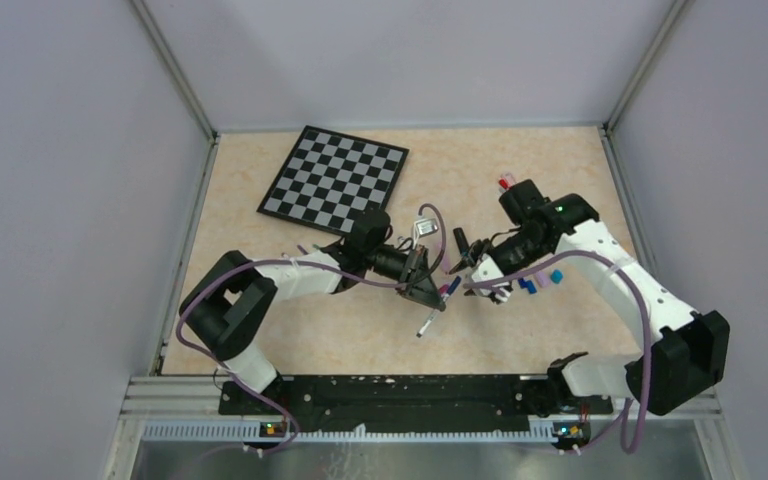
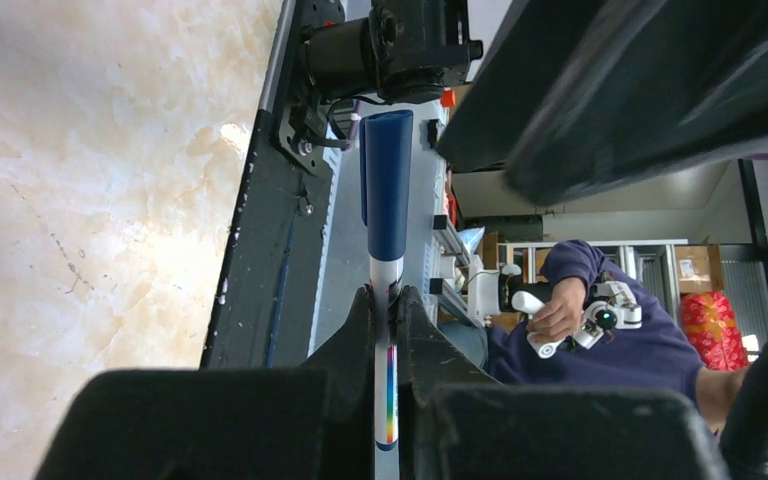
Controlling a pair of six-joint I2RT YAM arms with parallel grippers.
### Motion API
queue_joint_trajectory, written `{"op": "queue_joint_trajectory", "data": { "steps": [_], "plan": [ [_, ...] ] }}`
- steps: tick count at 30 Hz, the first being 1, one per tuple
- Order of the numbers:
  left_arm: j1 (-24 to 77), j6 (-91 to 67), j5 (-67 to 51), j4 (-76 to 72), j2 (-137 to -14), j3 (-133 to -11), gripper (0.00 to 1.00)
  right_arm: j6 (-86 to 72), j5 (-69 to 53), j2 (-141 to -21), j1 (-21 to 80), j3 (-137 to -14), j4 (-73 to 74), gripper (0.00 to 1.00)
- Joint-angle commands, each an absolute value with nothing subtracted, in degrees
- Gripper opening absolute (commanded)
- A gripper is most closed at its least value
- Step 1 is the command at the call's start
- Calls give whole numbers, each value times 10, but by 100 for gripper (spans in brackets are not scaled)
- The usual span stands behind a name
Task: Open the pen caps
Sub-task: Pick up the pen from the center of the board.
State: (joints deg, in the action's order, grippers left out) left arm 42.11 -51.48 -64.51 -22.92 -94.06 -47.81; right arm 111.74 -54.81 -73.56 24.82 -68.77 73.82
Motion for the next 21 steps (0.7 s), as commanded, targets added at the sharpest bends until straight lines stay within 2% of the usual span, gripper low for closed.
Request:
{"op": "queue_joint_trajectory", "data": {
  "steps": [1,6,16,21],
  "plan": [
    [426,-530,-663,-275,-954,-502,0,1141,-476,-737,290,-659,726,49],
    [435,-532,-667,-277,-968,-511,0,1122,-438,-745,321,-644,710,42],
    [441,-529,-671,-275,-969,-512,0,1107,-402,-764,343,-649,702,36],
    [442,-523,-669,-267,-968,-511,0,1098,-397,-768,347,-649,702,28]
  ]
}}
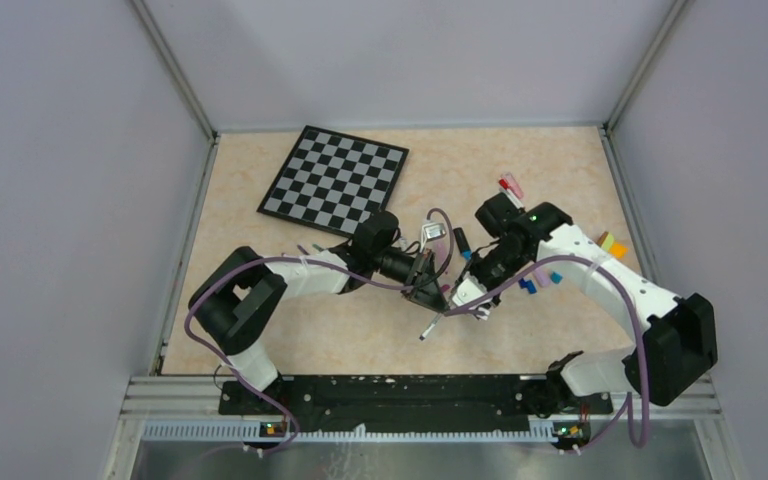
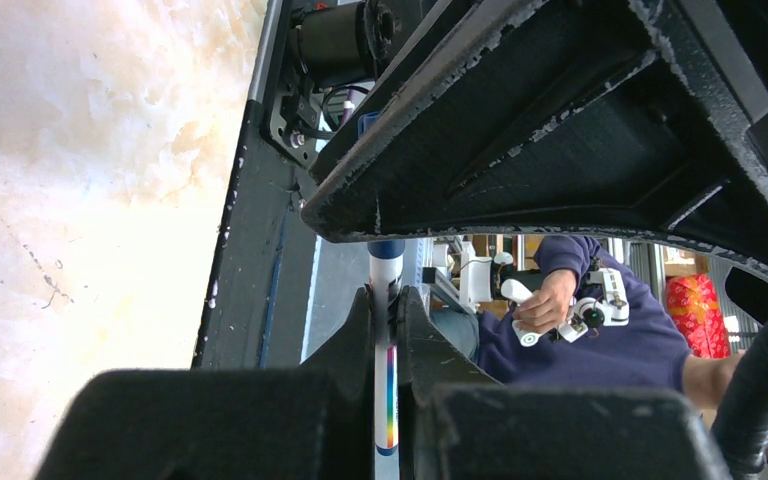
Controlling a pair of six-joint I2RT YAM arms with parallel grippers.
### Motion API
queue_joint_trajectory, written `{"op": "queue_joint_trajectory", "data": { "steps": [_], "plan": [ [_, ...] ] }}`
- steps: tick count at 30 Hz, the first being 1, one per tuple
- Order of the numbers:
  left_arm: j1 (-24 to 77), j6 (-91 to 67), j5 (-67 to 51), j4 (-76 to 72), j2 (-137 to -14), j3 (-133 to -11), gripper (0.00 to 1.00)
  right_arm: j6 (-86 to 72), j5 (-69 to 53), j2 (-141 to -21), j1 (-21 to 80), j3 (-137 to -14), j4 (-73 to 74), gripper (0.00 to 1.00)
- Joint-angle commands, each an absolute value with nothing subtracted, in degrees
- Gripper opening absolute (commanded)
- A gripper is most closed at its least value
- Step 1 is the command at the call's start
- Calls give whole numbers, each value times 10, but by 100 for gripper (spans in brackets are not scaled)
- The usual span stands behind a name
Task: Open the pen caps
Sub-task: Pick up the pen from the center of the board, then open the pen cap from the pen.
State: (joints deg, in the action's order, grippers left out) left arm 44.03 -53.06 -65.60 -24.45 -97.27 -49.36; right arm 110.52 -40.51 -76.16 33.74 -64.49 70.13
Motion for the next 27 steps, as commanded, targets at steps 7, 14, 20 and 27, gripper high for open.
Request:
{"op": "queue_joint_trajectory", "data": {
  "steps": [7,14,20,27],
  "plan": [
    [442,-519,-666,-262,-967,-514,0,1085,-403,-771,351,-655,701,8],
    [439,-506,-646,-245,-944,-507,28,1064,-404,-755,352,-643,695,0],
    [418,-486,-584,-244,-866,-465,58,999,-436,-708,333,-606,680,0],
    [403,-474,-433,-338,-691,-348,81,901,-575,-645,273,-552,665,0]
  ]
}}
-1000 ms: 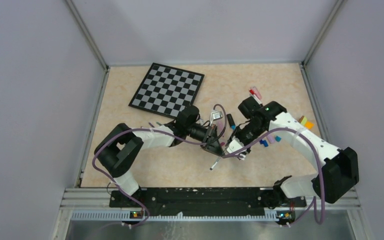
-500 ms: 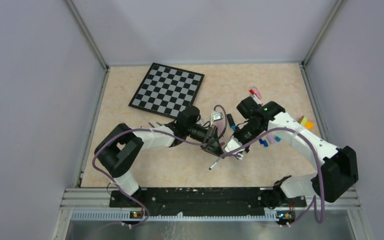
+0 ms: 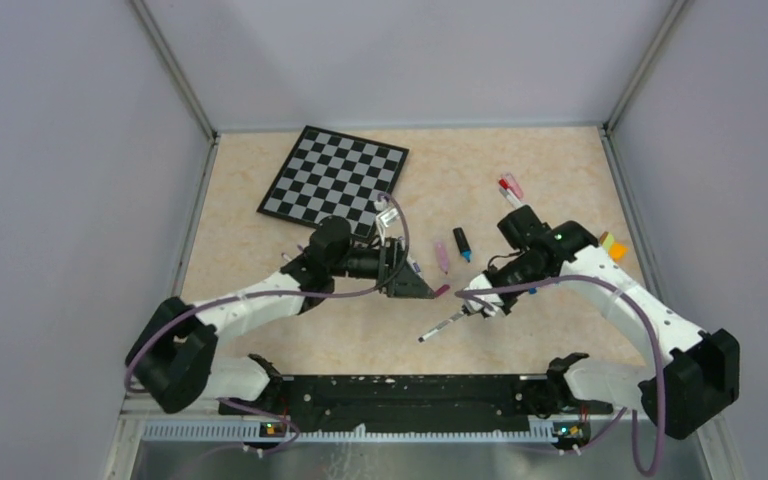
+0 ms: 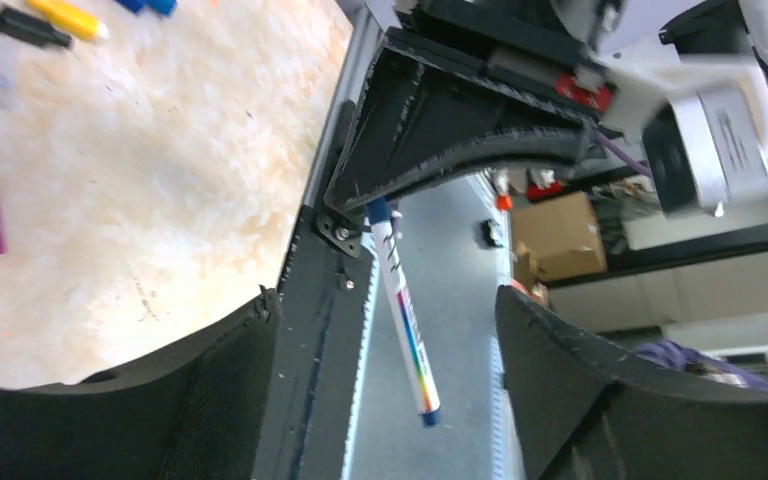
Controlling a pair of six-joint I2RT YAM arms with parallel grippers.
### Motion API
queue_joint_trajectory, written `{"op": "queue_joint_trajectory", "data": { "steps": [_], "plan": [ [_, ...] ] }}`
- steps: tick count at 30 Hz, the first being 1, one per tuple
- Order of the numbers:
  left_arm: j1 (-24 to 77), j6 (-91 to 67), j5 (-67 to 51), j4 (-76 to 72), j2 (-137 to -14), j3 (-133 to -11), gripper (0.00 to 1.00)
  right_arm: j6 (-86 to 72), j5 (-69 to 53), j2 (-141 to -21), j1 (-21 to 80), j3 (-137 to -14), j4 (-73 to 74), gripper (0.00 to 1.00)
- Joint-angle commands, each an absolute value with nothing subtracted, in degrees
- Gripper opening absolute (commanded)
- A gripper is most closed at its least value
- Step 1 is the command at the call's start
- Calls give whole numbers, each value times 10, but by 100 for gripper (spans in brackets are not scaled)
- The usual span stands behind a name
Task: Open the pen caps
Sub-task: Open the pen cap from the pen.
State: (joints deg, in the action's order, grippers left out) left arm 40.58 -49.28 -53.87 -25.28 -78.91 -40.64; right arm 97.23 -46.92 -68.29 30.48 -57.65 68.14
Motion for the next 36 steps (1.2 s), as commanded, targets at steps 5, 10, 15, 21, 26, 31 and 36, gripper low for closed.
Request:
{"op": "queue_joint_trajectory", "data": {
  "steps": [5,10,15,21,26,31,36],
  "plan": [
    [401,-492,-315,-432,-573,-247,99,695,-625,-607,220,-502,568,0],
    [399,-534,-263,-497,-536,-194,99,441,-683,-577,160,-446,427,0],
    [399,-572,-202,-610,-534,-137,99,201,-717,-577,144,-390,242,0],
    [423,-552,-162,-595,-563,-156,99,-34,-759,-604,144,-340,44,0],
    [463,-536,-95,-615,-607,-172,96,-104,-759,-614,144,-320,-31,0],
    [490,-544,-59,-657,-672,-196,86,-128,-758,-617,146,-309,-62,0],
    [509,-548,-44,-701,-733,-226,75,-130,-757,-620,149,-305,-67,0]
  ]
}}
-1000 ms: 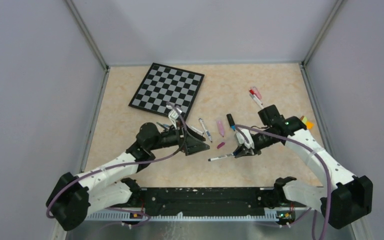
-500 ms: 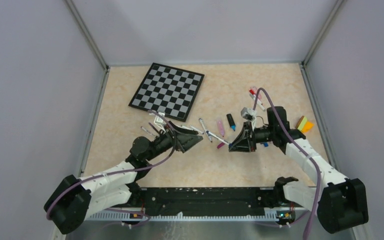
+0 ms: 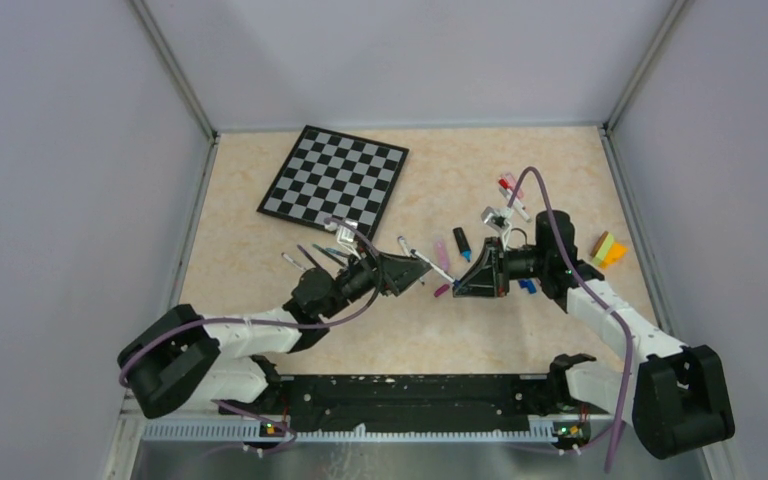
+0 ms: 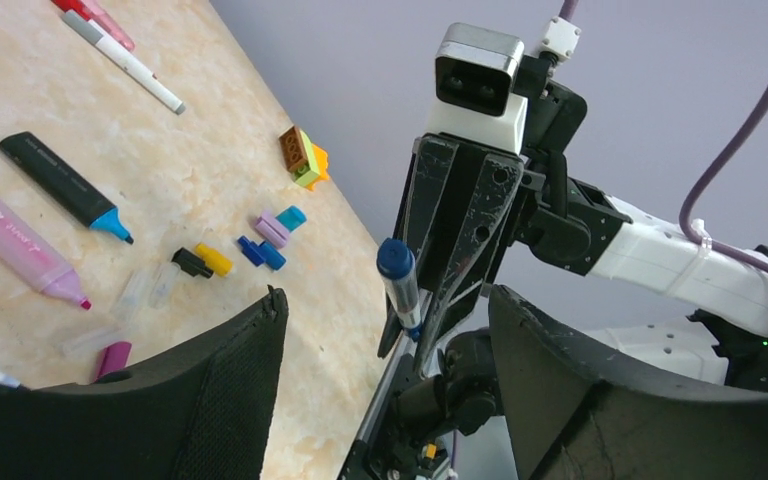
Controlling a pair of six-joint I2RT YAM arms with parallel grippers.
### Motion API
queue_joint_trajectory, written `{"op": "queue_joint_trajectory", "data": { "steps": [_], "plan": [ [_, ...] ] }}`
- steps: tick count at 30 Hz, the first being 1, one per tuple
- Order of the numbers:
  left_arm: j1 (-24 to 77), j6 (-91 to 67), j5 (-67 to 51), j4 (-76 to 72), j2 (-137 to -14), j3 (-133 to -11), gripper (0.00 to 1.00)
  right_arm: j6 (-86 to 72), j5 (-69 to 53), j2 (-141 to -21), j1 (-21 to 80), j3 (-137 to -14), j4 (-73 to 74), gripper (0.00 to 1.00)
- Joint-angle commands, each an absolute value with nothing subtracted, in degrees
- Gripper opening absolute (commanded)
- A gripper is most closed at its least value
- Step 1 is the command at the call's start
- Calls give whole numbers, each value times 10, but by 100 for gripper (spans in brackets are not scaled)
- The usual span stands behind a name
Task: Open the pen caps
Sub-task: Open the pen cap from the pen.
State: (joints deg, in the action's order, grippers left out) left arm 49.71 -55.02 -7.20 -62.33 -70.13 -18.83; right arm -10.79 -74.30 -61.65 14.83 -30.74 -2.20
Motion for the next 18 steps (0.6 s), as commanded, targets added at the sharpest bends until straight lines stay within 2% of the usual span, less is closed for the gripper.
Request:
{"op": "queue_joint_trajectory", "data": {
  "steps": [1,5,11,15,18],
  "plan": [
    [511,-549,-45,-703,-744,-236,73,-131,-756,-620,150,-305,-68,0],
    [520,-556,-47,-711,-778,-253,60,-133,-755,-619,150,-304,-69,0],
    [525,-569,-48,-719,-796,-257,30,-141,-753,-621,150,-300,-78,0],
    [525,-566,-36,-720,-791,-254,1,-143,-754,-626,152,-298,-81,0],
    [524,-549,30,-715,-766,-247,0,-128,-761,-627,154,-298,-70,0]
  ]
}}
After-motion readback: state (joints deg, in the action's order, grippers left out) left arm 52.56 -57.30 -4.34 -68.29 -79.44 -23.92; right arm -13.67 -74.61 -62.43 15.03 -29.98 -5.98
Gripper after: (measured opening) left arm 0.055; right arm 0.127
